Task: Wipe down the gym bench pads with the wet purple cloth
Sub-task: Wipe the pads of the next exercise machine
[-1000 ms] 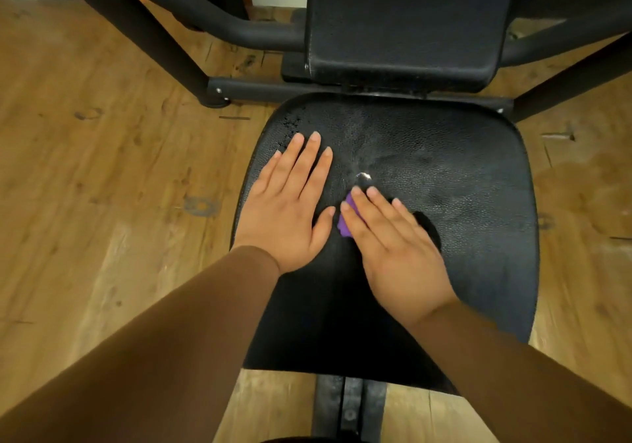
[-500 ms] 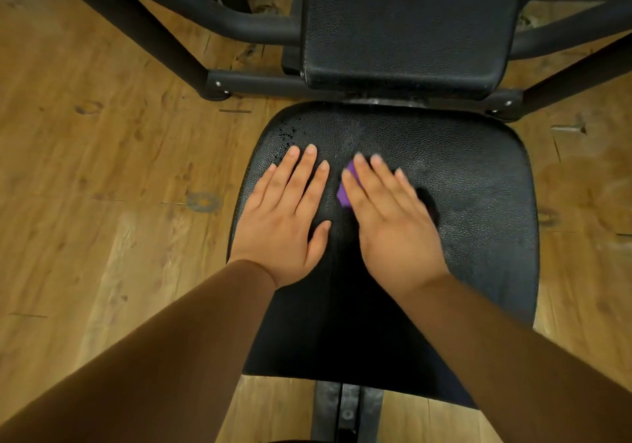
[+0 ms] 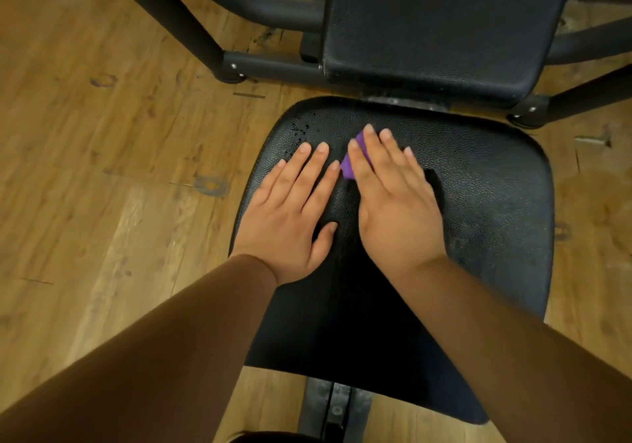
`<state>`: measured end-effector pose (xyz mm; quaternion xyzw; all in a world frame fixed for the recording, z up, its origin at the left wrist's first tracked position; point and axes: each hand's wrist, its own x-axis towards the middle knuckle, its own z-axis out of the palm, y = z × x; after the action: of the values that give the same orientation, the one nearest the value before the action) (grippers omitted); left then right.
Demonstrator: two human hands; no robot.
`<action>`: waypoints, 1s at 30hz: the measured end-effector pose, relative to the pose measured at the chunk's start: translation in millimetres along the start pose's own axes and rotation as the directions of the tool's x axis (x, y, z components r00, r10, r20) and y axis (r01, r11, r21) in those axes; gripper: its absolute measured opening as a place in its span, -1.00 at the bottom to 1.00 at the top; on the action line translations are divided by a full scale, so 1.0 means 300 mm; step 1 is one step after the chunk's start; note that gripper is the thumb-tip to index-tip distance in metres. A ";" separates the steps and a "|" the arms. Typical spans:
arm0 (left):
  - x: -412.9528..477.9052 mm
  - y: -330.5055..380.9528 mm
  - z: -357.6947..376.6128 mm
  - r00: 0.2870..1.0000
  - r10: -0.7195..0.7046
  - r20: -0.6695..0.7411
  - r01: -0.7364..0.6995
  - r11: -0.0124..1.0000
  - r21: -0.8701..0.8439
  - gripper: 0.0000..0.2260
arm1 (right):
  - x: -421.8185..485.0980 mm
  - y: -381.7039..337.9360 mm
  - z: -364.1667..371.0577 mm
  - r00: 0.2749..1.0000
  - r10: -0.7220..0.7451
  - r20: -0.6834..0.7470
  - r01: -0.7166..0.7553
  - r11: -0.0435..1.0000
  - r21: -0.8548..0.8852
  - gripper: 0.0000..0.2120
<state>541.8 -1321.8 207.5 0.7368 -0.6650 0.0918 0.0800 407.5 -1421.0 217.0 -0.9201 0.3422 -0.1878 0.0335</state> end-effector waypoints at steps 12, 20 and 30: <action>-0.002 -0.005 0.002 1.000 0.007 0.024 -0.007 1.000 -0.003 -0.39 | -0.105 0.024 -0.016 0.995 0.104 -0.011 -0.104 0.994 -0.030 -0.47; -0.003 -0.014 -0.001 0.998 0.011 0.054 -0.008 0.999 -0.040 -0.36 | 0.007 -0.005 0.007 0.997 0.079 -0.011 -0.079 0.995 -0.055 -0.46; -0.001 -0.027 -0.037 0.996 -0.005 0.087 0.021 0.982 -0.187 -0.34 | 0.029 -0.107 0.027 0.974 0.218 -0.055 -0.219 0.976 -0.008 -0.50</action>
<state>549.6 -1317.8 218.1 0.7336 -0.6687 -0.0038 0.1210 436.5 -1402.5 218.3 -0.8717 0.4433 -0.2052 0.0383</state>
